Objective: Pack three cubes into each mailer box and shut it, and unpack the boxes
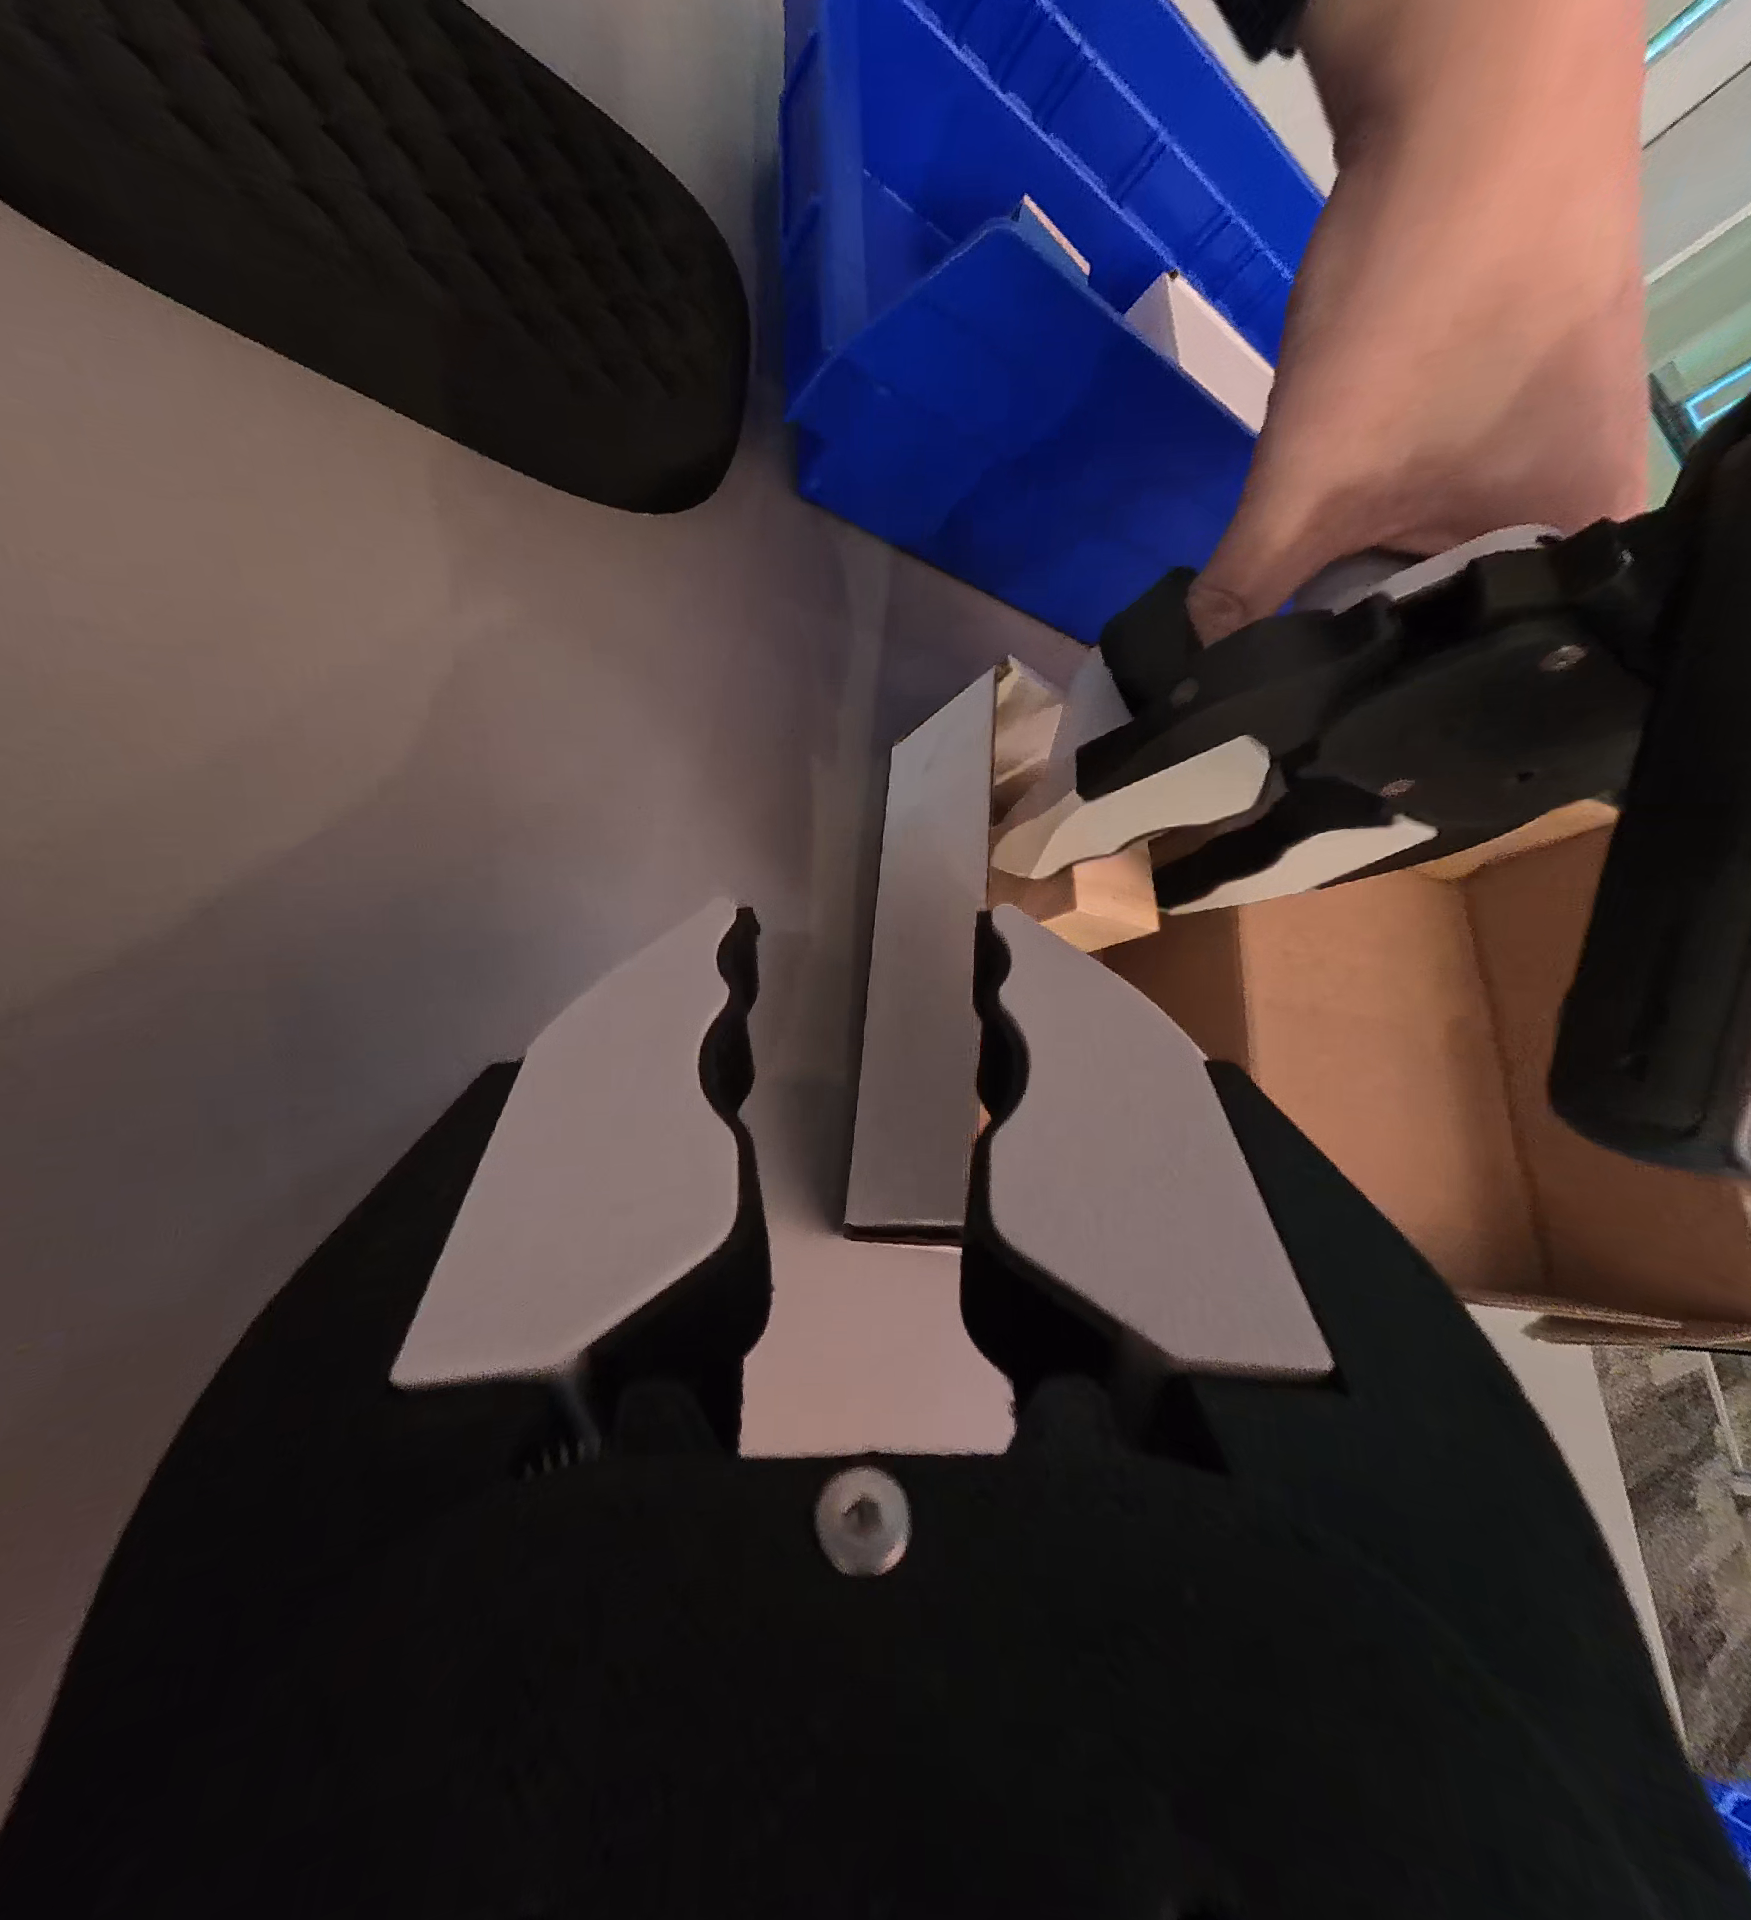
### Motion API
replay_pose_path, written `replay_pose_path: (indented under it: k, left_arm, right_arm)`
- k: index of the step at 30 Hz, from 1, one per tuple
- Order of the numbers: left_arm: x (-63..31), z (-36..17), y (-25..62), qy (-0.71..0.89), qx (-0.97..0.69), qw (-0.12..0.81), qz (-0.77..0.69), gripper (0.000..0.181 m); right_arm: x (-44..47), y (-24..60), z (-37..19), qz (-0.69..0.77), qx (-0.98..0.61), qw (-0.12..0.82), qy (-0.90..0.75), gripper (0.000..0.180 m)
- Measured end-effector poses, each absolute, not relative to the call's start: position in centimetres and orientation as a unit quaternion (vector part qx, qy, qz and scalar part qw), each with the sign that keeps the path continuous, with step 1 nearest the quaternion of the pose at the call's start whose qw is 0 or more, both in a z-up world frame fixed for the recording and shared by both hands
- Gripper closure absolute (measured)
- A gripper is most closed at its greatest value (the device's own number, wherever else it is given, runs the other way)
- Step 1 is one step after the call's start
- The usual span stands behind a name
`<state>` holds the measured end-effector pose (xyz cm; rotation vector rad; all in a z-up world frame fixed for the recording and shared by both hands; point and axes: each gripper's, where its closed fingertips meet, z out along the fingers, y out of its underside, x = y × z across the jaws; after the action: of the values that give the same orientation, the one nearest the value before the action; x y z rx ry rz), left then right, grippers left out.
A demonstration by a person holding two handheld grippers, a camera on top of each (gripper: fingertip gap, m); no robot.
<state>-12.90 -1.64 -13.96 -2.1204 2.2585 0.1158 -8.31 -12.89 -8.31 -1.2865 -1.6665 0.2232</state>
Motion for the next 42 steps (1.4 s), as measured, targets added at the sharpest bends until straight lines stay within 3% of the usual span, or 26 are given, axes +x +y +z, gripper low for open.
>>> replay_pose_path:
  k: [7, 9, 15, 18, 22, 30, 42]
  left_arm:
    - [-13.3, -10.3, -2.0, 0.719, -0.69, 0.071, 0.037, 0.124]
    - [-13.2, -7.7, -2.6, 0.71, -0.694, 0.119, 0.014, 0.13]
    - [-16.3, 2.4, -3.7, 0.626, -0.706, 0.326, -0.061, 0.127]
    - [-21.3, 4.3, -3.8, 0.571, -0.731, 0.367, -0.071, 0.131]
    - [-26.3, 1.2, -3.9, 0.52, -0.774, 0.351, -0.087, 0.14]
    - [-27.6, -9.7, -5.6, 0.424, -0.879, 0.187, -0.11, 0.138]
    - [-27.6, -13.7, -5.0, 0.414, -0.9, 0.122, -0.052, 0.133]
  right_arm:
    - [-8.3, -13.0, -8.2, 0.092, -0.526, 0.493, -0.686, 0.138]
    - [-8.3, -13.2, -8.0, 0.094, -0.523, 0.496, -0.686, 0.138]
    - [-8.3, -13.3, -7.5, 0.091, -0.518, 0.504, -0.685, 0.138]
    - [-7.9, -13.0, -6.7, 0.076, -0.515, 0.518, -0.679, 0.137]
    - [-7.6, -12.7, -5.7, 0.086, -0.518, 0.532, -0.664, 0.137]
    - [-6.6, -11.2, -5.9, 0.102, -0.546, 0.534, -0.638, 0.137]
    - [-6.1, -11.0, -5.5, 0.098, -0.548, 0.54, -0.632, 0.137]
